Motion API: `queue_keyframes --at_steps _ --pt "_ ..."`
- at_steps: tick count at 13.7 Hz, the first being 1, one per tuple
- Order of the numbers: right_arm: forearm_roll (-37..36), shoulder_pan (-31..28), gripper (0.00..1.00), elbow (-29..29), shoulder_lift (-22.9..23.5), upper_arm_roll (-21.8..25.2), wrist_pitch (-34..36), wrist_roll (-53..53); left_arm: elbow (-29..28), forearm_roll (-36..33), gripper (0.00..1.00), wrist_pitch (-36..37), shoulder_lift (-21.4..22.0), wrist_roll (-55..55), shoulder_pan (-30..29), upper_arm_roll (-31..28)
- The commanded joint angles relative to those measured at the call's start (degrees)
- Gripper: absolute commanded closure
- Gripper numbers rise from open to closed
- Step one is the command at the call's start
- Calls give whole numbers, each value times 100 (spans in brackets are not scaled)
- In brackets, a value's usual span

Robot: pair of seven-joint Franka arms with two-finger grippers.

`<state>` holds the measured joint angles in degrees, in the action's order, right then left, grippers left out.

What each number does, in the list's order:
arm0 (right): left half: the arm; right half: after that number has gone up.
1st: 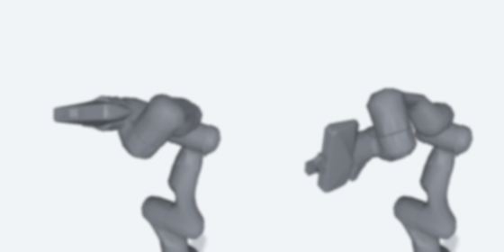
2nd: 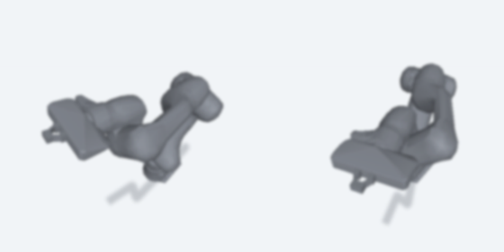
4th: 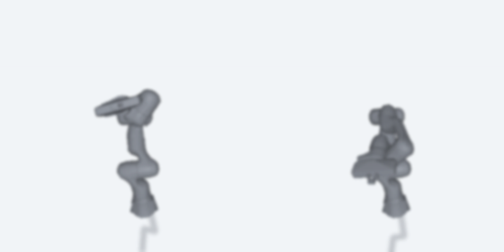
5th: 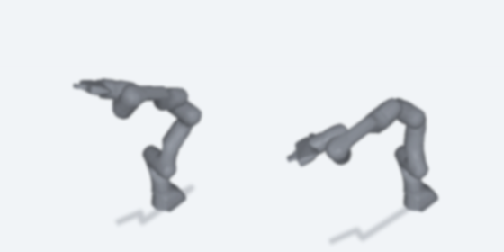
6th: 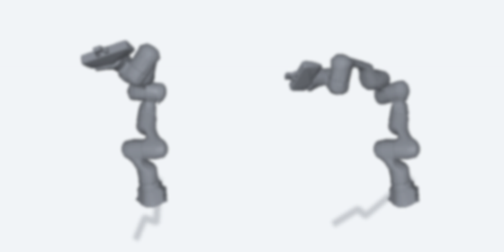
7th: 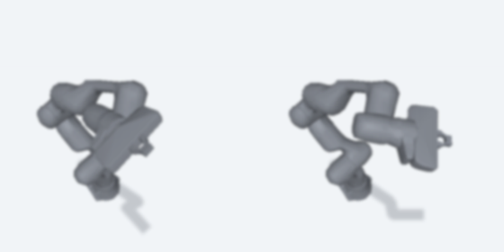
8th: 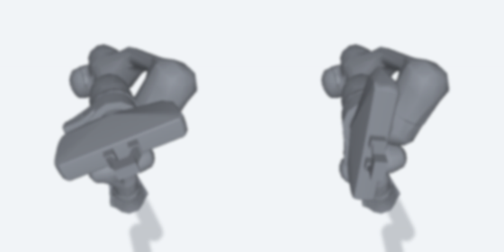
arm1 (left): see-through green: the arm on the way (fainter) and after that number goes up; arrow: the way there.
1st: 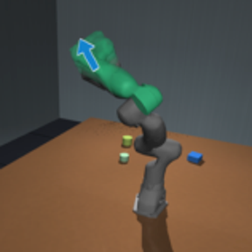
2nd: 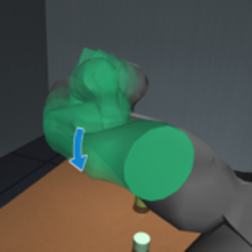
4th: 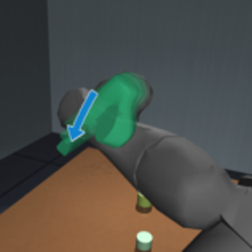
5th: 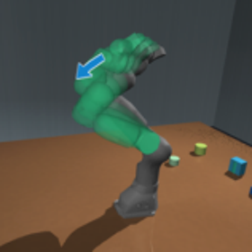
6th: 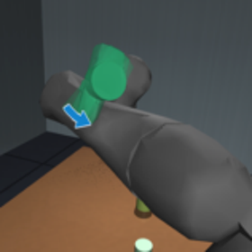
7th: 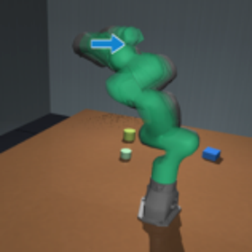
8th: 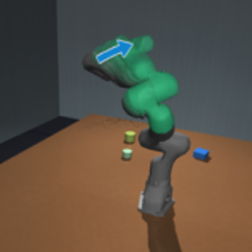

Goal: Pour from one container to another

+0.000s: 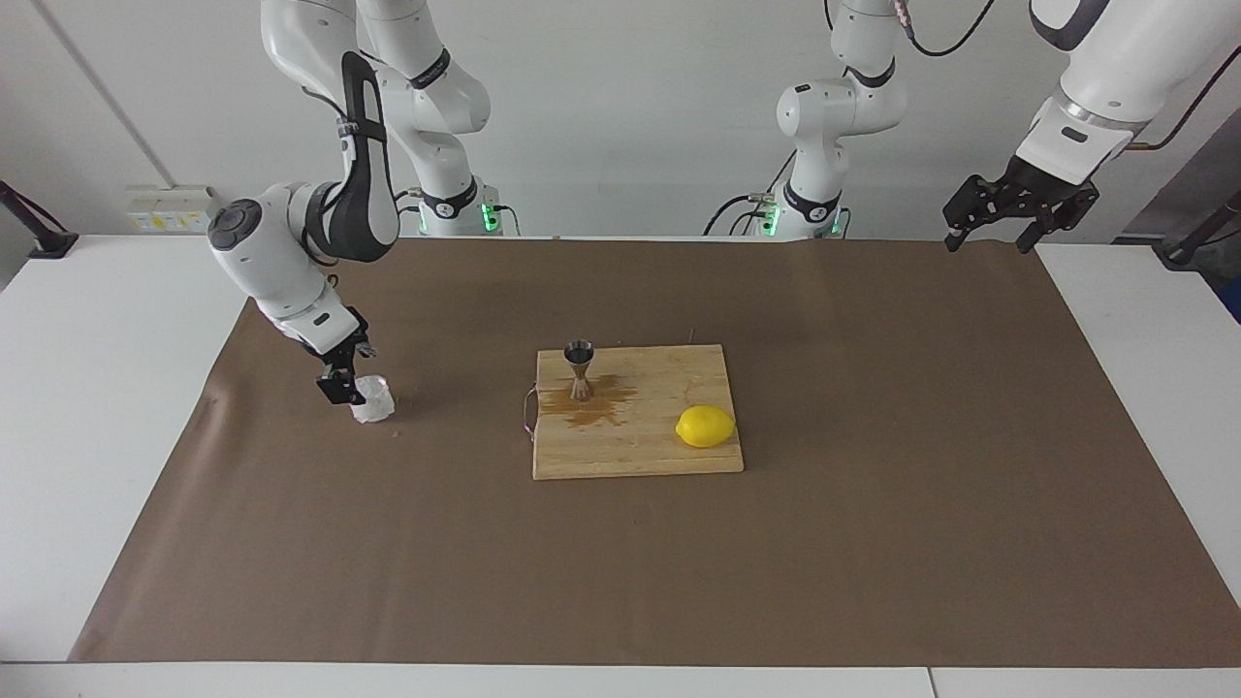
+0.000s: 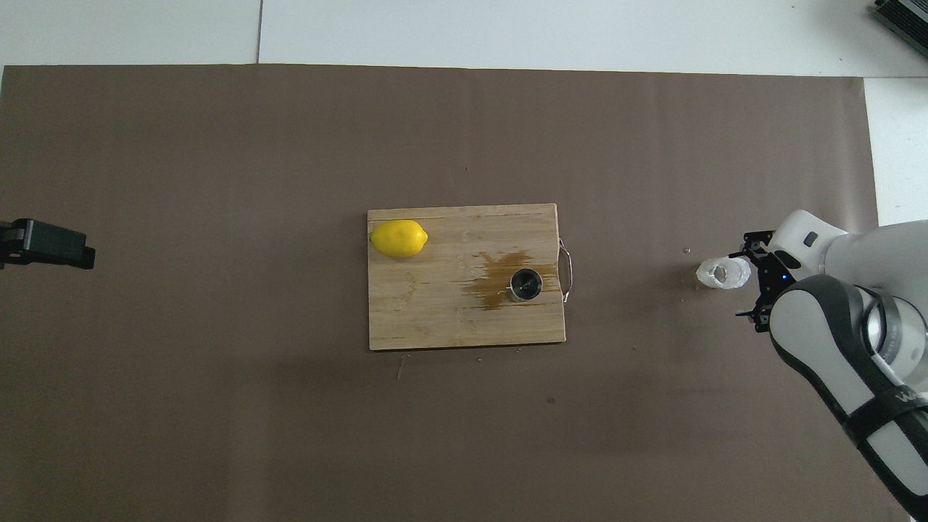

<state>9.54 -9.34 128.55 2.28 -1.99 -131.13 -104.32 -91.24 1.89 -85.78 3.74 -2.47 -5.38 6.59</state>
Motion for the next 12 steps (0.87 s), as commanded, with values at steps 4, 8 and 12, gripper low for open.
queue_keyframes --at_steps 4,8,12 --pt "75 -24 0 -390 -773 -64 922 1333 -542 5 0 -562 258 -17 168 -148" --pt "40 -24 0 -1259 -852 -73 1543 2588 -553 -4 0 -633 276 -25 530 -519" --pt "-302 -7 0 -1998 -940 -117 2414 4959 -421 -101 0 -633 197 -52 512 -431"
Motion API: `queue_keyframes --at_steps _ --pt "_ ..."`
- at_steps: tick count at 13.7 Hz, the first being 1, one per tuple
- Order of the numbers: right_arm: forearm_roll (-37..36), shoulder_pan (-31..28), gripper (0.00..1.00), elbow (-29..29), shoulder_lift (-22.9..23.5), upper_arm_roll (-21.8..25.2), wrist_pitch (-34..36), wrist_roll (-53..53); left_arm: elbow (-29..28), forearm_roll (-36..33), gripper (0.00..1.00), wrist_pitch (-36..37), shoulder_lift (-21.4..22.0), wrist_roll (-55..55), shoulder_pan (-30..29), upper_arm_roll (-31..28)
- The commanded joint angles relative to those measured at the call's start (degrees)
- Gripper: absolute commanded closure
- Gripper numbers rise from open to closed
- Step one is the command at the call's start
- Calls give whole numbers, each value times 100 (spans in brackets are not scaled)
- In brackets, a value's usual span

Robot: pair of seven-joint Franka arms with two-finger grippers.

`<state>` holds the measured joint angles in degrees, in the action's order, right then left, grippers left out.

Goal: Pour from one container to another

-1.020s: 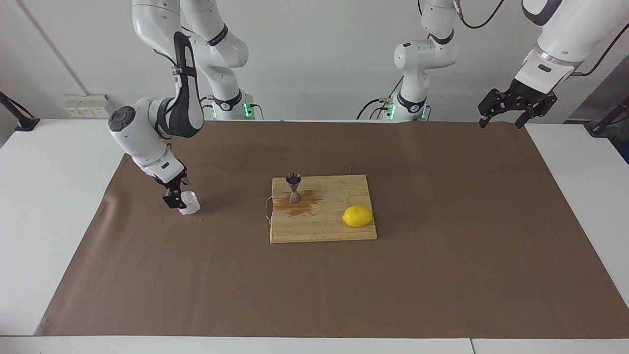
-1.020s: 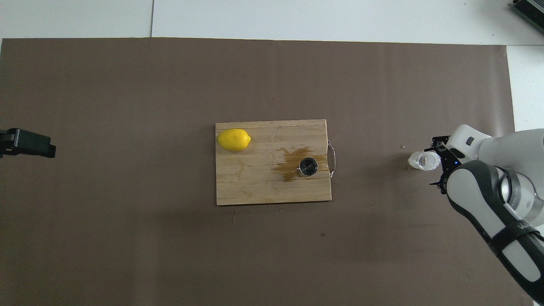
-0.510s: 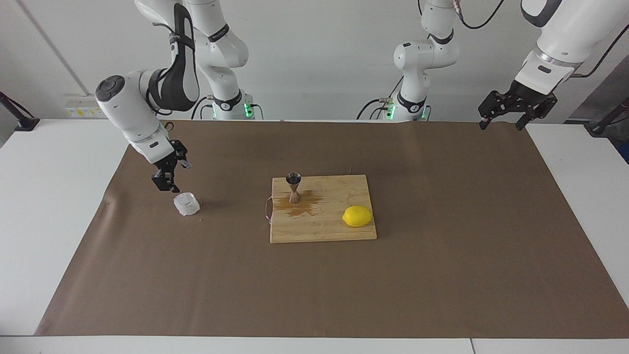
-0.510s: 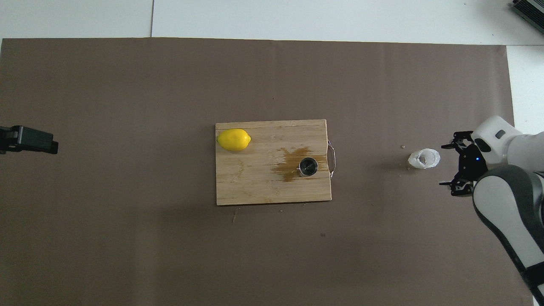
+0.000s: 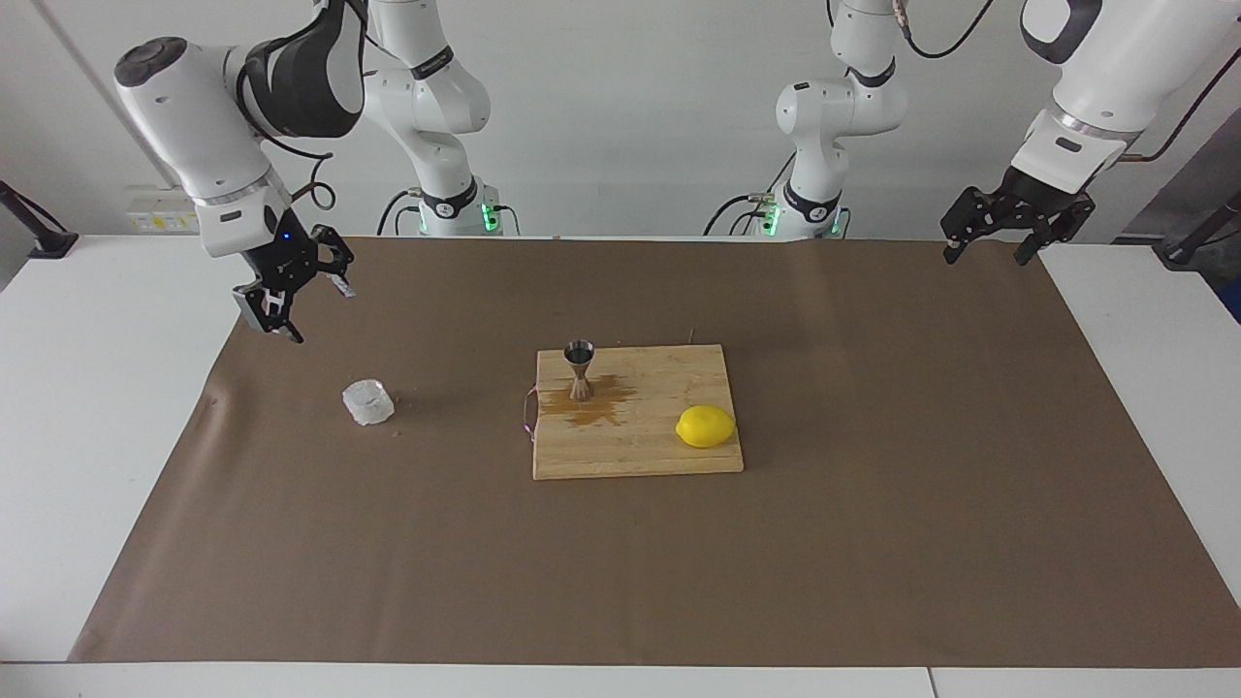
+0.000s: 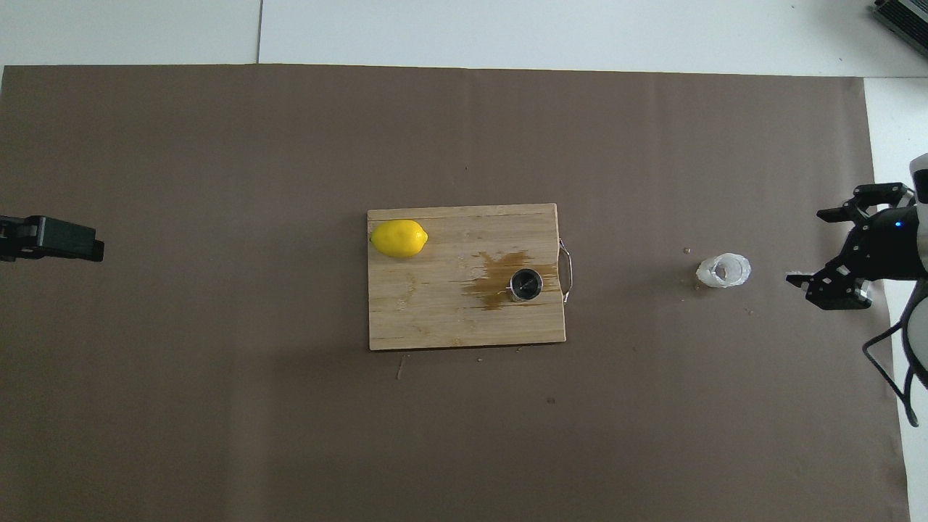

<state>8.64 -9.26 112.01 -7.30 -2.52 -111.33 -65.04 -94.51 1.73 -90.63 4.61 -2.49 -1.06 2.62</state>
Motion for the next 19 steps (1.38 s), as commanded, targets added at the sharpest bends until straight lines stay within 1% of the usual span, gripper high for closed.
queue_keyframes --at_steps 1,2,4,5,6,8,9,10,12,14,16,19 --pt "-240 -6 0 -617 27 -82 767 1855 -7 -68 0 -122 84 -50 79 -33" --pt "-284 -6 0 -924 71 -151 1092 2689 168 -67 0 9 -12 -50 97 -25" --pt "-398 -6 0 -1120 71 -388 1183 3940 511 -24 0 290 -240 -41 97 19" --pt "-468 29 0 -1216 62 -537 1192 4642 565 -6 0 274 -267 -41 88 28" --pt "-512 82 0 -1365 97 -591 1227 5293 574 12 0 291 -302 -41 71 28" --pt "-740 362 0 -1716 211 -592 1350 6052 583 -67 0 283 -478 -33 62 28" --pt "-967 477 0 -1962 368 -592 1446 6186 583 -76 0 230 -496 -6 70 28" --pt "-1039 539 0 -2138 413 -592 1560 6239 583 -76 0 195 -496 20 88 28" --pt "-1040 557 0 -2498 589 -592 1815 6397 565 -67 0 46 -461 38 44 28" --pt "-1049 566 0 -2815 765 -592 2122 6608 513 -32 0 89 -400 -6 61 37" --pt "-1093 662 0 -2957 905 -592 2352 6871 513 -32 0 115 -382 46 158 28" --pt "-1102 610 0 -2791 836 -592 2308 7092 443 -32 0 116 -338 38 193 28"
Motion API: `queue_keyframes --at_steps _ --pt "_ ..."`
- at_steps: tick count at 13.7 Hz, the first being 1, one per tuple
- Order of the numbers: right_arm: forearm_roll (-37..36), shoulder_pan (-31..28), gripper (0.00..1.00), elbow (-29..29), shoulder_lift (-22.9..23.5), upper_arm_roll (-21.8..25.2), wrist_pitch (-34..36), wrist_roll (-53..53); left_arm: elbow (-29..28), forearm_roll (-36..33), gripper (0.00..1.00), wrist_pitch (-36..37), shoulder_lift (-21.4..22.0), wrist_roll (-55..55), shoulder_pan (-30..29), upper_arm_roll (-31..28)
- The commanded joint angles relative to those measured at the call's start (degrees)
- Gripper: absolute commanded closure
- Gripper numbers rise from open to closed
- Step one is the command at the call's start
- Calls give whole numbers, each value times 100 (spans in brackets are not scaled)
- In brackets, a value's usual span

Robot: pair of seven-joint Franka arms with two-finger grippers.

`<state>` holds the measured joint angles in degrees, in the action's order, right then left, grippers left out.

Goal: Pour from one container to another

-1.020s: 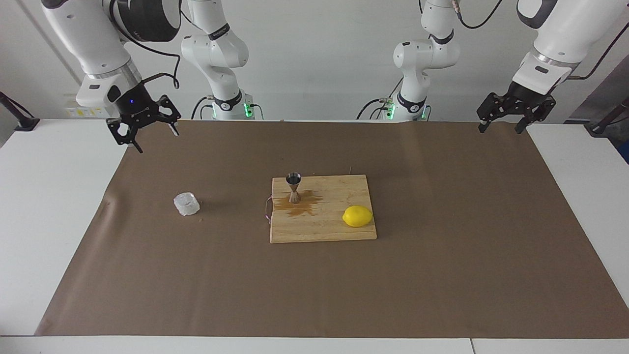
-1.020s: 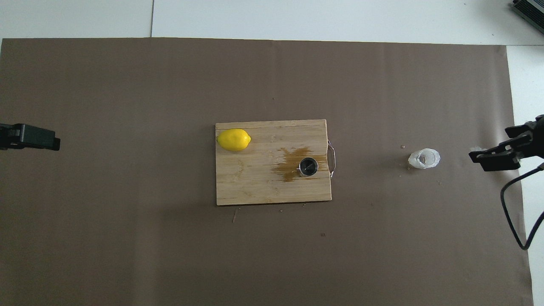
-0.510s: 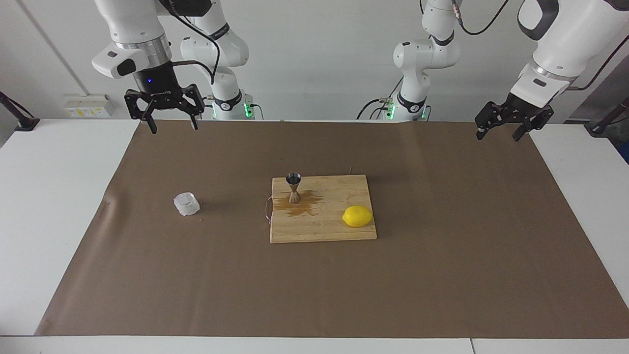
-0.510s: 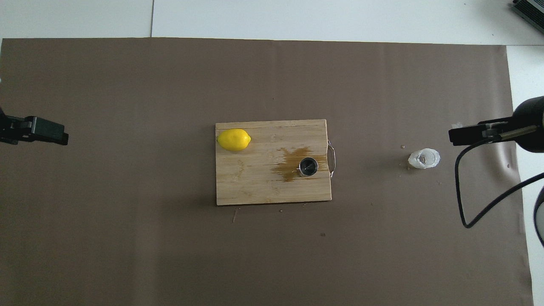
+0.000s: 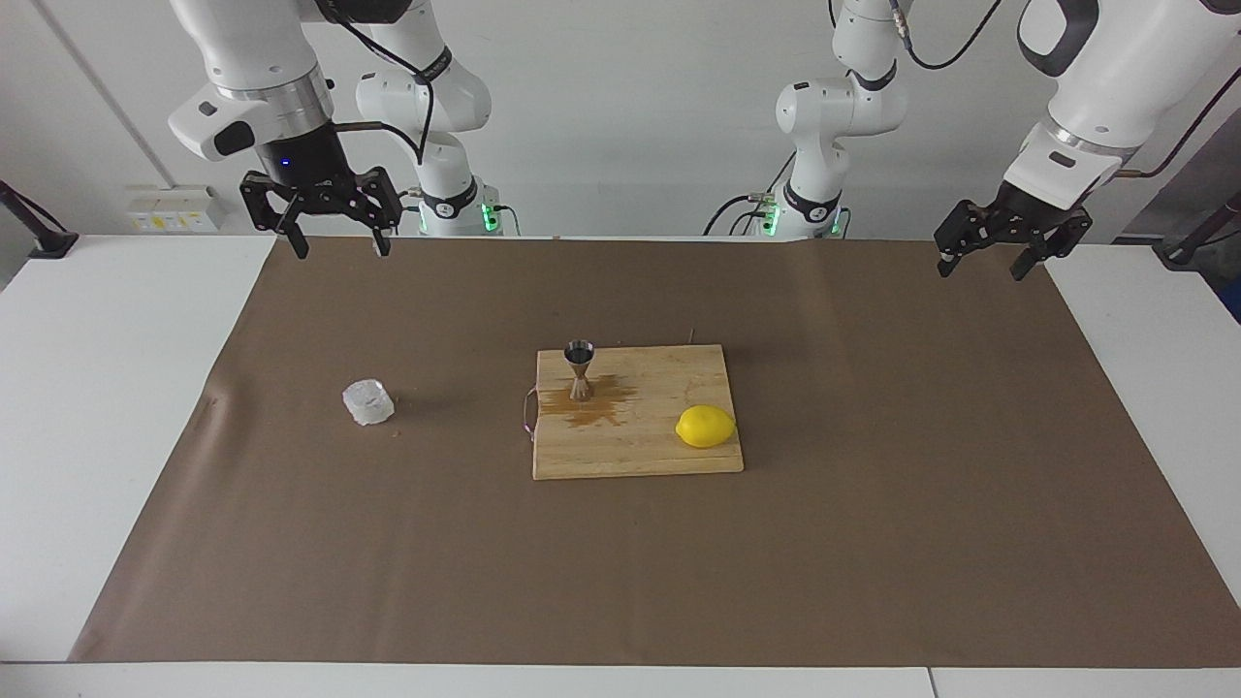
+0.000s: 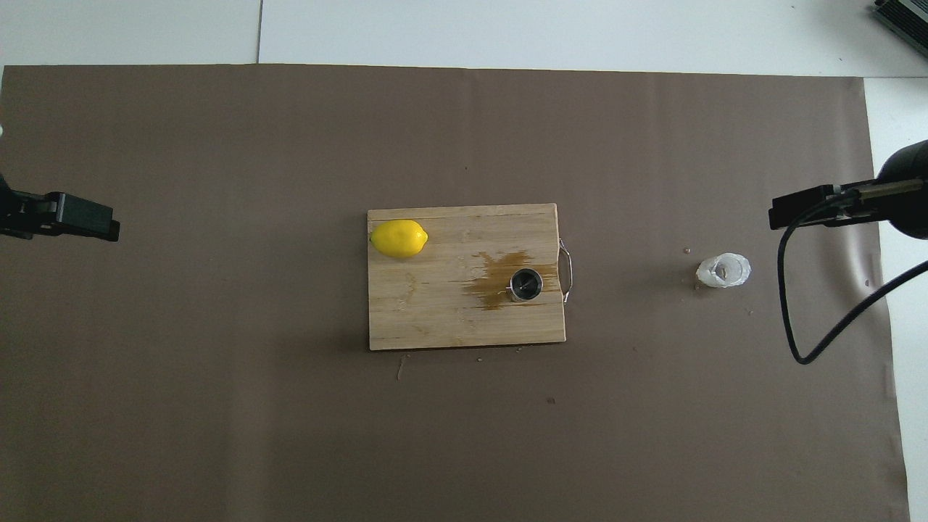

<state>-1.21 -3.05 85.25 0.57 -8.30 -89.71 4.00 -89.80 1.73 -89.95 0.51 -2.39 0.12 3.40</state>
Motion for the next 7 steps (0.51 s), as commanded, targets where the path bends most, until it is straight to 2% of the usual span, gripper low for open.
queue_keyframes --at_steps 1,7 --pt "-99 -20 0 -114 40 4 138 189 -55 -32 0 13 81 28 76 -50" --pt "-11 -29 0 -79 -22 31 147 119 -99 -32 0 48 107 28 32 -50"
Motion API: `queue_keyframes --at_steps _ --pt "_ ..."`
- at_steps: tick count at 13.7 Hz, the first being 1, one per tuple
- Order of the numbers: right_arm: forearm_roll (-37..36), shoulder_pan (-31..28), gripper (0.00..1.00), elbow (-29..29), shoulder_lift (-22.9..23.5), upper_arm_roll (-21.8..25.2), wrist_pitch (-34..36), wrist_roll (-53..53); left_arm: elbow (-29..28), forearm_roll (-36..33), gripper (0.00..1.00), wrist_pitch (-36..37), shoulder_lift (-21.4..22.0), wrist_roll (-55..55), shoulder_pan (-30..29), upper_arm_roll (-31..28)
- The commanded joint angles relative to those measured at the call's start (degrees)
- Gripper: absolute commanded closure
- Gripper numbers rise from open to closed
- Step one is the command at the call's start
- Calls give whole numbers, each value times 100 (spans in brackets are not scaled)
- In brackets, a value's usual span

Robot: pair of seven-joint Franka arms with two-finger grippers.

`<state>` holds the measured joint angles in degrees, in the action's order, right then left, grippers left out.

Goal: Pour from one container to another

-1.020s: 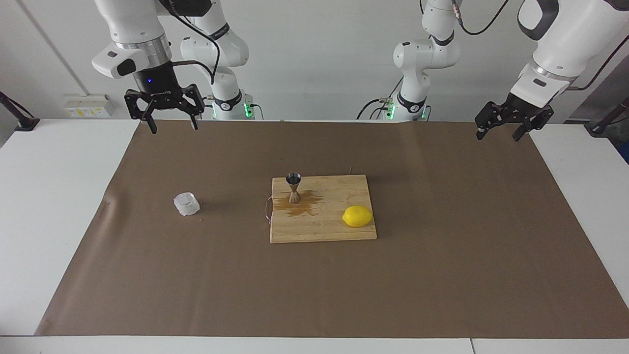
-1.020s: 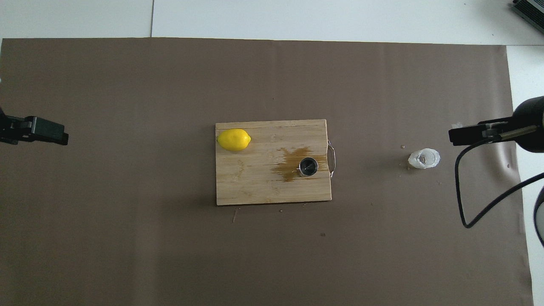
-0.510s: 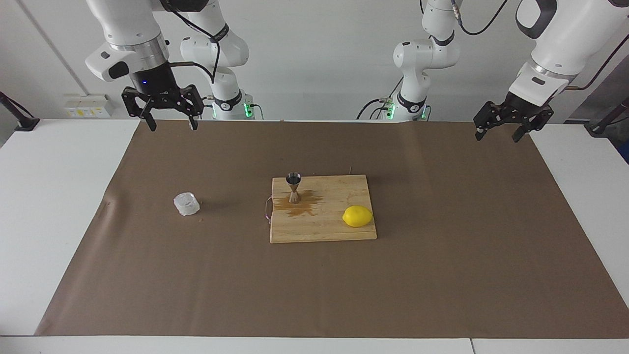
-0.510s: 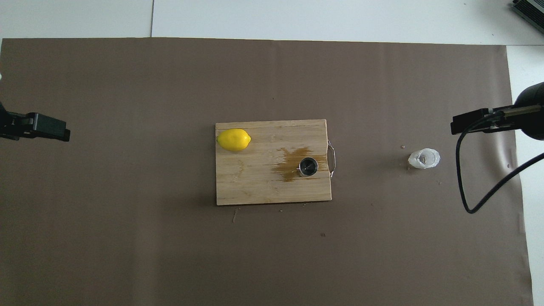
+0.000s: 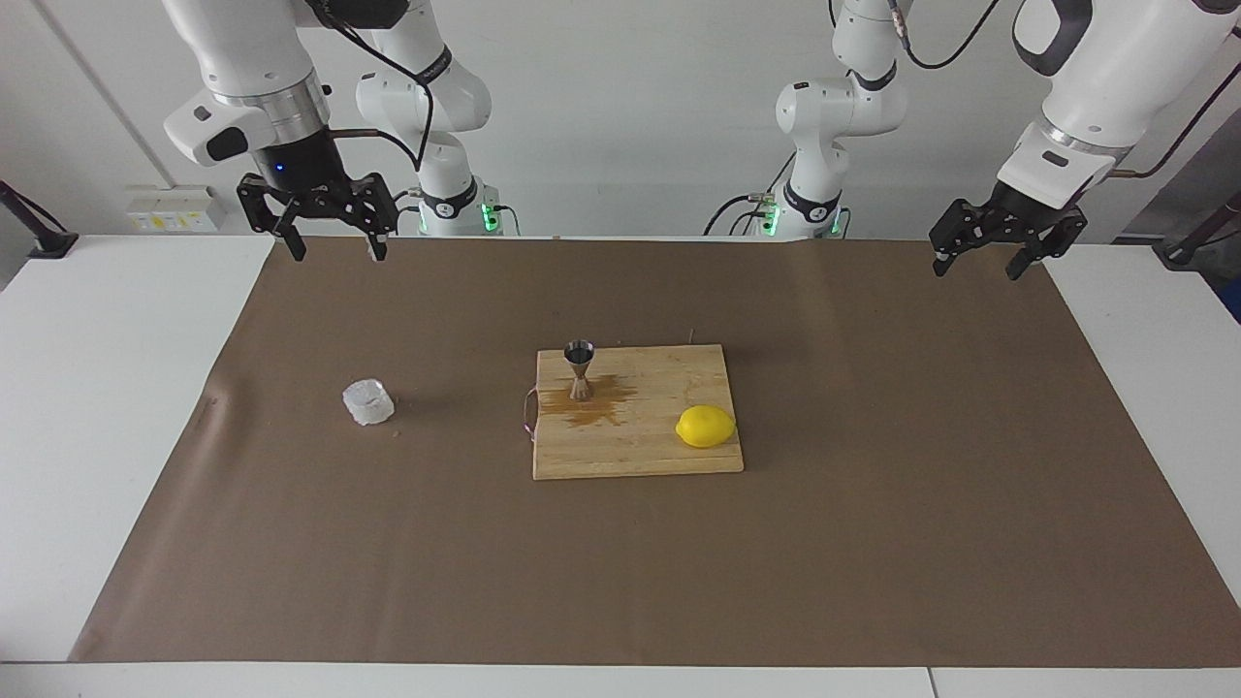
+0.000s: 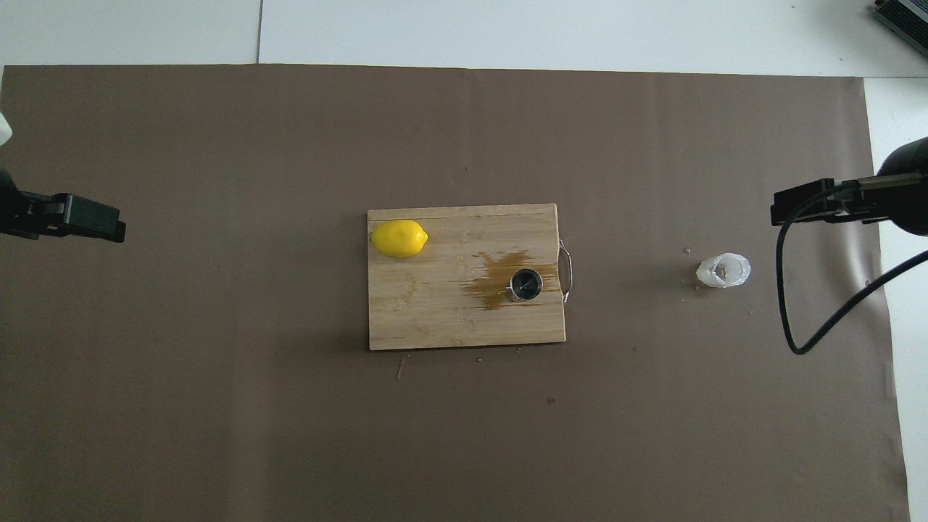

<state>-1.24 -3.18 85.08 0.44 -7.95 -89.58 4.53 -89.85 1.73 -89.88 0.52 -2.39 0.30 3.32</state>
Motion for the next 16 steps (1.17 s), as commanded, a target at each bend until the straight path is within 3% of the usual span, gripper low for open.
queue_keyframes --at_steps 1,7,13,16 --pt "-8 -16 0 -26 -17 -5 90 57 -103 -32 0 49 115 28 -3 -42" --pt "-122 -16 0 62 18 12 -253 153 -129 -32 0 49 115 19 23 -42" --pt "-262 150 0 106 -44 47 -24 433 -129 -32 0 49 124 19 -30 -42" --pt "-245 432 0 114 -53 284 -7 443 -129 -32 0 -46 115 194 -39 -51"
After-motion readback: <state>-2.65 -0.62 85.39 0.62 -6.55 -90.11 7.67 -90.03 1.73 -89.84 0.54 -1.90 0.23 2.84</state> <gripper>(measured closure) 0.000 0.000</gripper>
